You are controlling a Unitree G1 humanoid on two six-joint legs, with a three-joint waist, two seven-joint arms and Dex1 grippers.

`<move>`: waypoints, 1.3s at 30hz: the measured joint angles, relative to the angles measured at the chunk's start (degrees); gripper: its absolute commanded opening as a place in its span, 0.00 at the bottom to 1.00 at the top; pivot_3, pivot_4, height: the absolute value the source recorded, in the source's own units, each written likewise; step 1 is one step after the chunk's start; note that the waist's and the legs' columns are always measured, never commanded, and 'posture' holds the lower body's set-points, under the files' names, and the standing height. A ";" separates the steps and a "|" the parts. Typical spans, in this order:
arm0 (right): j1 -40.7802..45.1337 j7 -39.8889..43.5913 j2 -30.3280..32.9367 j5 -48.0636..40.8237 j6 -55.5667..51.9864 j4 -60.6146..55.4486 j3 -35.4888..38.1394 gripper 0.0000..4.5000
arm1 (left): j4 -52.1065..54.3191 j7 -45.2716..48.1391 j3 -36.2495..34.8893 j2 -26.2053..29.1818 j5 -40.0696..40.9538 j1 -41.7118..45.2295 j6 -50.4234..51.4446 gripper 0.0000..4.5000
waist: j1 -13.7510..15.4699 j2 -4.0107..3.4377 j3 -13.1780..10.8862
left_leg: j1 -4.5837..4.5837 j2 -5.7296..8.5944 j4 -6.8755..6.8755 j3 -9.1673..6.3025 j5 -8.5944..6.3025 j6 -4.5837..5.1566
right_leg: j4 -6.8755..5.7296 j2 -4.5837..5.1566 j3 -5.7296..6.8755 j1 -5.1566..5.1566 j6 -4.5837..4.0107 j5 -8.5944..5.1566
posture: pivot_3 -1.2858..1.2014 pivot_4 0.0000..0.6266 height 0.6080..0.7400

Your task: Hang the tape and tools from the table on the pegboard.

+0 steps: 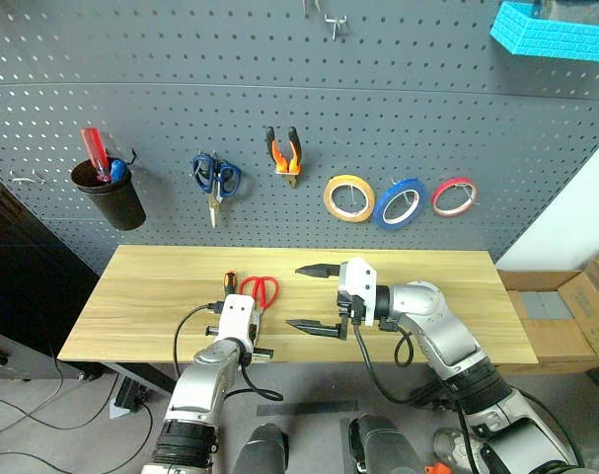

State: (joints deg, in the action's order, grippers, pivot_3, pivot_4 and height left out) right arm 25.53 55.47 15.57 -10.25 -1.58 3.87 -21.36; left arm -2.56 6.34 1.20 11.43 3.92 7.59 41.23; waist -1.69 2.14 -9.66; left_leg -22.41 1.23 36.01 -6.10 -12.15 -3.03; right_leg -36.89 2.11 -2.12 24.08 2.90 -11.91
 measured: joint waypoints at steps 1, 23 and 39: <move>0.00 0.19 -0.01 0.00 0.13 0.24 0.00 1.00 | 0.33 -0.05 -0.40 0.16 -0.12 0.03 -0.64 0.00 | 0.01 -0.02 0.24 | 0.05 0.01 0.00 0.01 0.00 0.00 | 0.00 0.00 -0.01 -0.04 0.00 0.00 | 0.54 0.10 1.00; 3.16 -0.04 -0.58 3.61 2.20 10.04 -0.18 1.00 | -9.60 -0.54 -3.74 -1.66 0.10 4.43 -6.93 0.99 | 0.17 -0.17 0.76 | 0.66 0.01 -0.03 -0.01 -0.01 0.02 | 0.02 0.00 0.01 -0.61 -0.32 -0.21 | 0.54 0.25 1.00; 4.90 -0.93 -1.78 6.95 4.62 16.60 -0.12 1.00 | -21.33 2.16 -2.70 -1.78 -0.13 11.28 -9.35 0.99 | 0.10 -0.35 -1.23 | 0.61 0.00 -0.07 -0.05 -0.02 0.03 | 0.03 0.00 0.03 -0.56 -0.18 -0.17 | 0.54 0.32 1.00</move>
State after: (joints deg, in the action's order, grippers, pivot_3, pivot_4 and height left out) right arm 30.43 54.54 13.79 -3.30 3.04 20.48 -21.48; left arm -23.90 8.50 -1.50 9.64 3.79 18.87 31.88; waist -1.59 1.79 -10.89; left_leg -21.80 1.22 35.94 -6.15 -12.17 -3.01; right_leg -36.86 2.12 -2.09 23.51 2.72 -12.09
